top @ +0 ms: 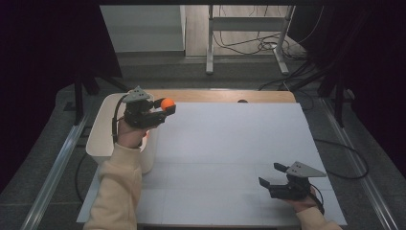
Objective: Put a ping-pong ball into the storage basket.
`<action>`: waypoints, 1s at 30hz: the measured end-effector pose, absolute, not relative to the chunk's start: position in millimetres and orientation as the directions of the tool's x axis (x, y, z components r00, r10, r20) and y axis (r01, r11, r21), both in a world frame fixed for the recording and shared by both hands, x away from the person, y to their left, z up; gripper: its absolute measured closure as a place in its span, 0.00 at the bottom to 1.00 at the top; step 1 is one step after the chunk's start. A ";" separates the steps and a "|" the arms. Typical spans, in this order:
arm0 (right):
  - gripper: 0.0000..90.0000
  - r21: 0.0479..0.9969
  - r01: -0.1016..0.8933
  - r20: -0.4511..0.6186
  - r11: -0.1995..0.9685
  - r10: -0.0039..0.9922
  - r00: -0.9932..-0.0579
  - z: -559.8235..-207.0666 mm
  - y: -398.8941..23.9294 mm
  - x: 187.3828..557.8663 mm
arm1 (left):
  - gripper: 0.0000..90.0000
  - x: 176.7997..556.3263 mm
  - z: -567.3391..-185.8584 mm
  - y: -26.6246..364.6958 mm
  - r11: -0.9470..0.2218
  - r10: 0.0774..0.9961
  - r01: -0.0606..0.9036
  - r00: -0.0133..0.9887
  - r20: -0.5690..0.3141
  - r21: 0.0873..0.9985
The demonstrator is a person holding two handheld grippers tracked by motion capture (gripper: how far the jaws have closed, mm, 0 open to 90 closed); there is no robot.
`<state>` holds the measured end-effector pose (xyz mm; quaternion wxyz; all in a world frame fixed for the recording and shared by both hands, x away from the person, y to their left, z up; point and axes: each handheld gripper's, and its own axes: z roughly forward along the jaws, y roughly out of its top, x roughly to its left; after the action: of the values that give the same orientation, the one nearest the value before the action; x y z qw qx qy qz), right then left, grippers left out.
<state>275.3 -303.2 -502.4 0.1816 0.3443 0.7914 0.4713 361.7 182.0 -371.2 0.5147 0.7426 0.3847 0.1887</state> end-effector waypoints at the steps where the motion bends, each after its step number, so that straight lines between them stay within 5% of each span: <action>1: 0.18 0.872 0.373 0.038 0.317 0.715 -0.698 -502.4 -303.2 275.2 | 0.55 361.6 -371.2 183.5 -0.171 0.770 0.379 0.627 -0.117 0.909; 30: 0.18 0.870 0.373 0.033 0.324 0.715 -0.698 -502.4 -302.8 274.8 | 0.56 362.7 -376.0 226.7 -0.109 0.876 0.410 0.471 -0.108 0.905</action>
<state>274.8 -302.8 -502.4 0.1823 0.3429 0.7930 0.4695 362.7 226.7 -376.0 0.4878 0.7053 0.4558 0.2384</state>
